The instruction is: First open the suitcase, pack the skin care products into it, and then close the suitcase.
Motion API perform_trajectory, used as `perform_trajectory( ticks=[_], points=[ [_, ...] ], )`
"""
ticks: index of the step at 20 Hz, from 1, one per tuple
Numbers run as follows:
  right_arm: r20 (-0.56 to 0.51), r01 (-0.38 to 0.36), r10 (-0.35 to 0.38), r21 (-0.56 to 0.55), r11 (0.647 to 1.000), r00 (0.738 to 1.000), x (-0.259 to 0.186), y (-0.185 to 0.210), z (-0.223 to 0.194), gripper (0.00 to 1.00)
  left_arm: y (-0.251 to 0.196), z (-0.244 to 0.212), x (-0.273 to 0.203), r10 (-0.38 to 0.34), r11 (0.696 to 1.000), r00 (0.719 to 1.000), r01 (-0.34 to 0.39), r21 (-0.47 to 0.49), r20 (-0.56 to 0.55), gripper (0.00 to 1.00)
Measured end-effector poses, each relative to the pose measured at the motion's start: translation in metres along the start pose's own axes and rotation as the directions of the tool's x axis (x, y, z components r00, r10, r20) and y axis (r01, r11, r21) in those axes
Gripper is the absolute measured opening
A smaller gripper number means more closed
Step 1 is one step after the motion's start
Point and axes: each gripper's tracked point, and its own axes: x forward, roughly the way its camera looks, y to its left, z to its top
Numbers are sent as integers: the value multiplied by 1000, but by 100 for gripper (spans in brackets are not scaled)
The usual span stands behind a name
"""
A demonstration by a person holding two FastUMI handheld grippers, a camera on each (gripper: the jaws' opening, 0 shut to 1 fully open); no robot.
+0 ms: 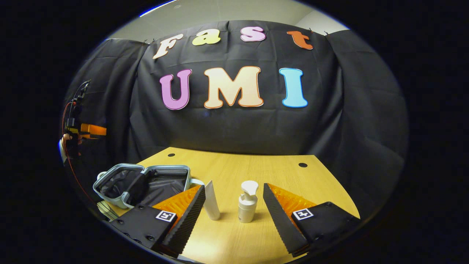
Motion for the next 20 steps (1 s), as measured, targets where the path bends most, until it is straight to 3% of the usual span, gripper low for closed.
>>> perform_trajectory(
  ticks=[4,5,7,9,12,13,14,20],
  points=[
    [-34,-29,30,31,999,999,17,-16,-23,99,-141,-39,26,-223,975,974,224,14,-24,90],
    [-43,-33,35,40,999,998,22,-19,-29,99,-166,-52,28,-262,964,964,263,21,-39,94],
    [-57,-43,46,51,998,997,32,-27,-38,99,-220,-77,35,-340,939,938,342,28,-65,90],
    [-68,-56,60,57,997,996,42,-32,-48,99,-264,-101,41,-386,921,918,389,15,-89,94],
    [-88,-81,86,62,995,992,59,-38,-64,98,-295,-140,54,-386,923,915,385,-31,-115,94],
    [-98,-95,102,69,993,990,63,-39,-71,98,-301,-152,61,-369,929,921,366,-51,-127,89],
    [-106,-107,115,74,991,988,68,-38,-77,99,-307,-164,68,-356,934,925,349,-72,-132,94],
    [-164,-168,179,79,983,970,96,-39,-118,99,-322,-218,99,-284,953,944,260,-152,-167,94]
  ],
)
